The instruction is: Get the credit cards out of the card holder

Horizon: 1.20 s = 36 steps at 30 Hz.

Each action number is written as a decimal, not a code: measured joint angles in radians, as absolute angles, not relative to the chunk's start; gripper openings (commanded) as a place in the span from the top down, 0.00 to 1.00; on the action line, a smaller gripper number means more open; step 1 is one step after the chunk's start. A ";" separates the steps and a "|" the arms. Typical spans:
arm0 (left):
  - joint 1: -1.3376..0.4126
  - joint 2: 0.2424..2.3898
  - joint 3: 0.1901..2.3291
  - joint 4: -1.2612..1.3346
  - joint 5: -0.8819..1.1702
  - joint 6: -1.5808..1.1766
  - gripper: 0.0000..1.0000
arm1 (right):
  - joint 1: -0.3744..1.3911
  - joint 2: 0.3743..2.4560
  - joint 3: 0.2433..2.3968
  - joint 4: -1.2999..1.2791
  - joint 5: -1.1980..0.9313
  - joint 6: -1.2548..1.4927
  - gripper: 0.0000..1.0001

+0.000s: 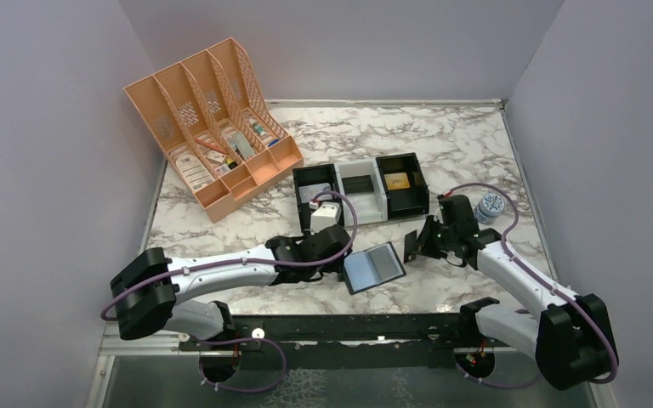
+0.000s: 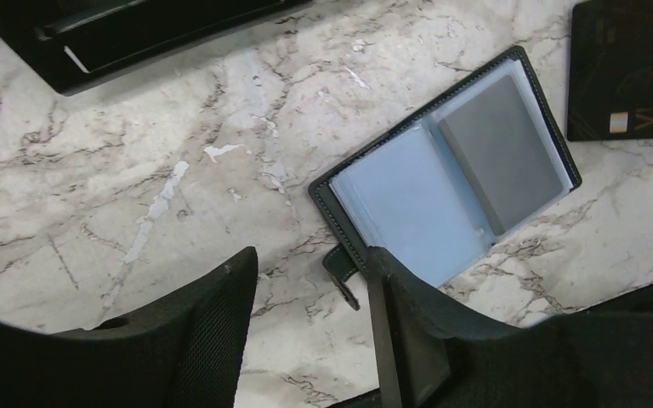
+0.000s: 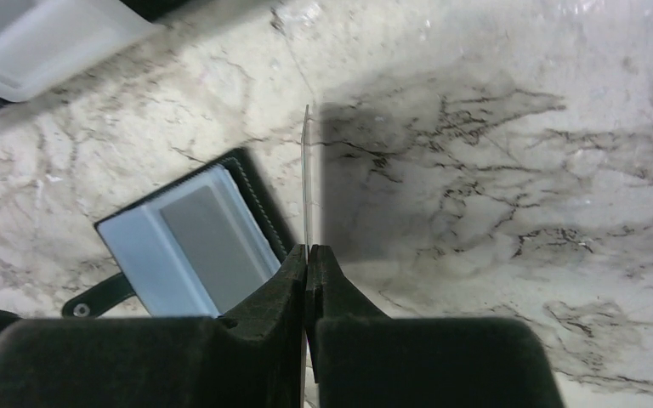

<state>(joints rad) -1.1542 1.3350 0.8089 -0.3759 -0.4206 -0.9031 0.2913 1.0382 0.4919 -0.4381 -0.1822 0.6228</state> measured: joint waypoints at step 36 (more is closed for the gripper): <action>-0.614 1.068 0.830 -0.447 -0.236 -0.554 0.01 | 0.387 0.937 0.760 -0.273 -0.307 0.438 0.99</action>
